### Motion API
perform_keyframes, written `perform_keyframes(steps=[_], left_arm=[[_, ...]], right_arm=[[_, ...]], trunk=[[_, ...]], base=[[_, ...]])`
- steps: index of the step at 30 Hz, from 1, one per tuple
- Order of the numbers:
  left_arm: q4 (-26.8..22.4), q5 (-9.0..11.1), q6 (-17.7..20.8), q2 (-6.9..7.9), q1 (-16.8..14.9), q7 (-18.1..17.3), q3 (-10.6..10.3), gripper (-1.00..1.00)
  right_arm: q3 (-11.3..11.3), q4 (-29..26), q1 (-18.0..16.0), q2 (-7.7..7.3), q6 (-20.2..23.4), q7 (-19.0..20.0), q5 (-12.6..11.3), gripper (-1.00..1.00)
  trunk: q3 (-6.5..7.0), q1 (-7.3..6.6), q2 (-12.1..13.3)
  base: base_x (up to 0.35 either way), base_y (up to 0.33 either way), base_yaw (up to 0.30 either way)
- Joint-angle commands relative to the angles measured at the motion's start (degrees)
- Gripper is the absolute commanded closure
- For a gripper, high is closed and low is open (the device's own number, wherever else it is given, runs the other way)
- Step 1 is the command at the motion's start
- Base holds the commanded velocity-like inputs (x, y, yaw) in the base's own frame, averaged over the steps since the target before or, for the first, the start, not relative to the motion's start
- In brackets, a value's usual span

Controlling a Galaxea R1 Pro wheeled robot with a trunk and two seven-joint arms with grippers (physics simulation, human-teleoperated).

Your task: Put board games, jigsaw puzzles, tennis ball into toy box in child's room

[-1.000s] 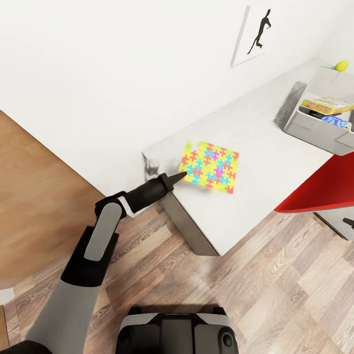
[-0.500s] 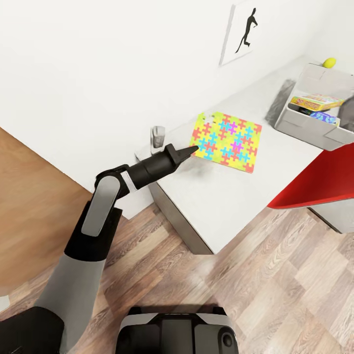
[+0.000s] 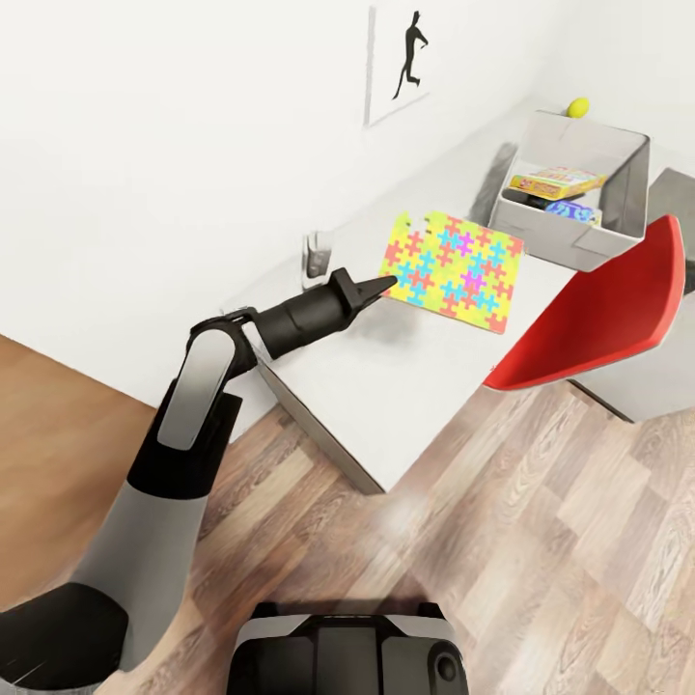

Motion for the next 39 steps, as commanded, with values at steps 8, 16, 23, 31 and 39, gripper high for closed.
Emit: perform_keyframes(steps=[8, 16, 23, 31, 39], left_arm=[[-0.1, 0.7, 0.3, -0.19, -1.8, 3.4, -0.2, 1.0], [-0.5, 0.9, 0.3, -0.33, -2.0, 7.0, -0.4, 1.0], [-0.6, 2.8, 0.3, -0.42, -2.3, 8.4, -0.4, 1.0], [-0.6, 4.6, 0.3, -0.41, -3.1, 10.8, -0.8, 1.0], [1.4, 9.7, 0.2, -0.41, -8.3, 16.1, -0.7, 1.0]], right_arm=[[-0.1, 0.0, -0.1, -0.1, 0.4, 0.1, -0.1, -1.0], [-0.1, 0.0, -0.1, -0.14, 0.4, 0.1, -0.1, -1.0], [-0.1, 0.0, -0.1, -0.15, 0.4, 0.1, -0.1, -1.0], [0.0, 0.0, -0.1, -0.08, 0.3, 0.0, -0.1, -1.0], [0.1, 0.0, -0.1, 0.05, 0.2, 0.0, -0.1, -1.0]], trunk=[[-0.07, 0.03, -0.1], [-0.07, 0.03, -0.1], [-0.07, 0.03, -0.1], [-0.07, 0.03, -0.1], [-0.07, 0.03, -0.1]], base=[[0.0, 0.0, -0.266], [0.0, 0.0, -0.267], [0.0, 0.0, -0.261], [0.0, 0.0, -0.126], [0.0, 0.0, -0.03]])
